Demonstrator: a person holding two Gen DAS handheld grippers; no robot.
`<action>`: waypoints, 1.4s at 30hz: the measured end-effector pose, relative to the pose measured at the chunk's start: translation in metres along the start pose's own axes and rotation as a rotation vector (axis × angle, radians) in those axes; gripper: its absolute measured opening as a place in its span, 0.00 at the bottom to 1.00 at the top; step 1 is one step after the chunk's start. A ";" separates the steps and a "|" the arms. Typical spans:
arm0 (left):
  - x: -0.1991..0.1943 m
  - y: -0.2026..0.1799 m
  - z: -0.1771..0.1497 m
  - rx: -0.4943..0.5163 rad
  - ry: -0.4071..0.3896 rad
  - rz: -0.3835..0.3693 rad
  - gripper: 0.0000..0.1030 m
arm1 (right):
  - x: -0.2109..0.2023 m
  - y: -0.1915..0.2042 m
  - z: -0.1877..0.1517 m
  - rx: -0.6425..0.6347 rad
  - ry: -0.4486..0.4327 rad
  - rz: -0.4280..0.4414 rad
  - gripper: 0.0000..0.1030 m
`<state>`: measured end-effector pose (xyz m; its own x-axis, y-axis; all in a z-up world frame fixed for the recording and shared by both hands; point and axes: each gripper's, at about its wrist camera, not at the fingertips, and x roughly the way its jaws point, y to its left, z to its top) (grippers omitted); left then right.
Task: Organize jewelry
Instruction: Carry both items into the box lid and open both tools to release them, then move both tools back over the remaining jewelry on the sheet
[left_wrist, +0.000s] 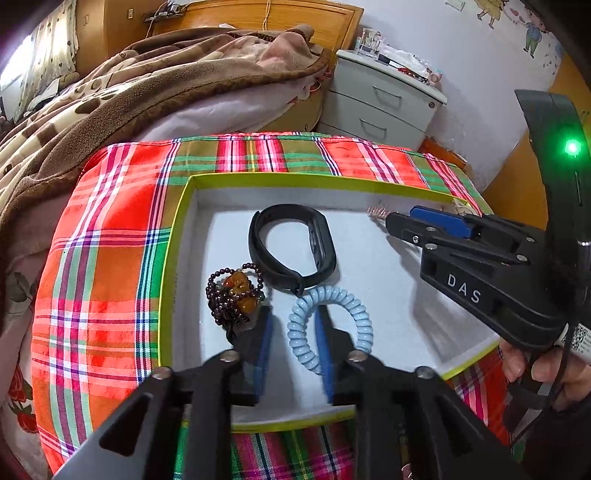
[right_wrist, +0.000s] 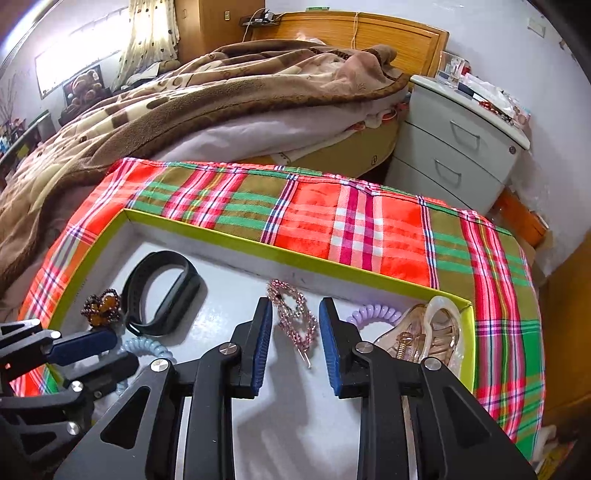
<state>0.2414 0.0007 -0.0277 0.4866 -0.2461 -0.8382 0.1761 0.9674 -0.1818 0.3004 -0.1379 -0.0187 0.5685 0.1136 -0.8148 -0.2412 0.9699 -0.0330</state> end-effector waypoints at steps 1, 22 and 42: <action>0.000 0.000 0.000 -0.001 0.001 -0.001 0.27 | 0.000 0.000 0.000 0.004 -0.001 0.009 0.34; -0.049 -0.002 -0.029 -0.007 -0.064 -0.047 0.40 | -0.078 -0.006 -0.040 0.055 -0.130 0.089 0.38; -0.093 0.001 -0.077 -0.031 -0.119 -0.051 0.41 | -0.108 -0.005 -0.123 0.113 -0.111 0.181 0.38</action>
<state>0.1304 0.0290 0.0103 0.5763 -0.2980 -0.7609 0.1772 0.9545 -0.2397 0.1431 -0.1819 -0.0019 0.6084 0.3049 -0.7327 -0.2611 0.9488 0.1781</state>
